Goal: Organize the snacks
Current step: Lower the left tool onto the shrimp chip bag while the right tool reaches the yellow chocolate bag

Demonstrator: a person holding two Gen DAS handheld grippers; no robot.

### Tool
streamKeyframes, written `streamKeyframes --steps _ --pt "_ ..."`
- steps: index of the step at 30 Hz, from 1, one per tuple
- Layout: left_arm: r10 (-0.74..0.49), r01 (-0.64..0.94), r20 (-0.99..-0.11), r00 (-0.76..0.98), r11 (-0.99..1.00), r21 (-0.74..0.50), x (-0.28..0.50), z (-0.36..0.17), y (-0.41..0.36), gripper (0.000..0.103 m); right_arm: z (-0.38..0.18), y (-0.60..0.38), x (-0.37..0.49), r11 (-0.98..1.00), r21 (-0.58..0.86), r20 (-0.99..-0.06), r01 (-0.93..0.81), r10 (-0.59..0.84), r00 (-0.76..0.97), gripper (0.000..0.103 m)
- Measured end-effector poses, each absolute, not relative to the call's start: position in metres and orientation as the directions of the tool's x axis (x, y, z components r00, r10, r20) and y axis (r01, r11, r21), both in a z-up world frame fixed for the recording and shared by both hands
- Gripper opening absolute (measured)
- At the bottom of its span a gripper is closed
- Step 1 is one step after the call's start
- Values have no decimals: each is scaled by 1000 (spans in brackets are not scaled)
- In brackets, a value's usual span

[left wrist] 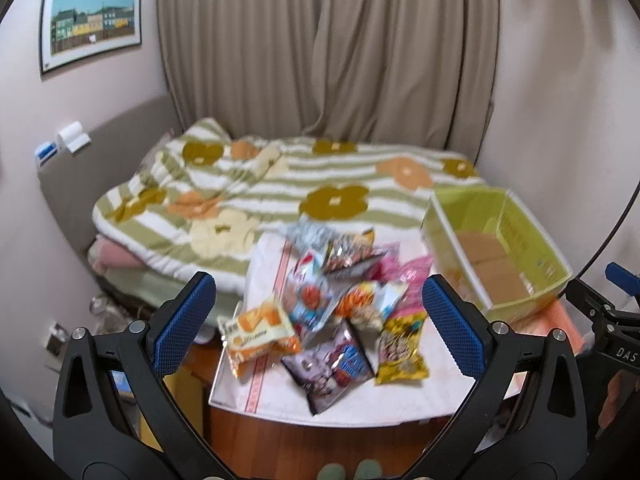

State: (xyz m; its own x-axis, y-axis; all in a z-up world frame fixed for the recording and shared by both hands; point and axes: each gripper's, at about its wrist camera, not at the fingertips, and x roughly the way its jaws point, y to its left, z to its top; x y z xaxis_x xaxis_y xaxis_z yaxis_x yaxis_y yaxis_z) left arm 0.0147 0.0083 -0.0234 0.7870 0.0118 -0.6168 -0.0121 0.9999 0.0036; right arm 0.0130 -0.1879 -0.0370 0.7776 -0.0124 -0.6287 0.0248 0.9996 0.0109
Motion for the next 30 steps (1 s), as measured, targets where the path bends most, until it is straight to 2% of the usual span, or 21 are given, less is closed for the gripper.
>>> streamKeyframes --steps 9,18,26,30 --pt "-39 97 -776 630 995 29 82 -92 18 103 -114 -184 50 993 120 -758 -5 95 645 103" --pt "-95 256 -890 446 966 25 161 -171 25 102 -195 -160 93 973 223 -856 64 164 491 103" --pt "-146 340 -926 348 940 -20 203 -210 29 102 -240 -140 123 966 222 -903 131 153 402 102" --pt "-170 372 -931 323 927 -40 215 -219 30 102 -257 -135 135 967 214 -913 138 148 379 97"
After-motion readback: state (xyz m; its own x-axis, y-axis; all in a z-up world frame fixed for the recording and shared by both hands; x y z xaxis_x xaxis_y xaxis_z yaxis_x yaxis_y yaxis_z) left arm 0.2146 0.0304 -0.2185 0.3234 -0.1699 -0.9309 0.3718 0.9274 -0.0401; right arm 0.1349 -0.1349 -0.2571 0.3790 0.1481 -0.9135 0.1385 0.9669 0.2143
